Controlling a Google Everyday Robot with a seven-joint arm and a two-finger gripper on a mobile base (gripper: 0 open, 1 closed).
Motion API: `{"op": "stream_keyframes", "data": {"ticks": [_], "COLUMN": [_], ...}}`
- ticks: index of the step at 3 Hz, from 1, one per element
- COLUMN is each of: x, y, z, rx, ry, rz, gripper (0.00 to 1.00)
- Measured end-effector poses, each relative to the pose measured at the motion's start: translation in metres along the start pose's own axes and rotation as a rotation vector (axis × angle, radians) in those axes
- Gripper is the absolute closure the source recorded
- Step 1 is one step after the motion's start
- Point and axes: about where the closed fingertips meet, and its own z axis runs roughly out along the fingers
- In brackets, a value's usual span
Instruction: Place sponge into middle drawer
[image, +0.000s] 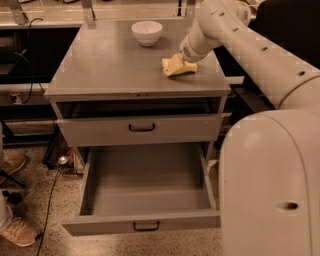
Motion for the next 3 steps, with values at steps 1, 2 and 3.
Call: {"op": "stream_keyframes", "data": {"ticks": [1, 2, 3], "x": [0.0, 0.008, 0.027], "y": [0.007, 0.01, 0.03], "z": [-0.011, -0.042, -0.087], "rx": [-0.01, 0.007, 0.001], "ry": [-0.029, -0.052, 0.006], "rz": [0.0, 0.004, 0.008], "gripper": [0.59, 0.82, 1.0]}}
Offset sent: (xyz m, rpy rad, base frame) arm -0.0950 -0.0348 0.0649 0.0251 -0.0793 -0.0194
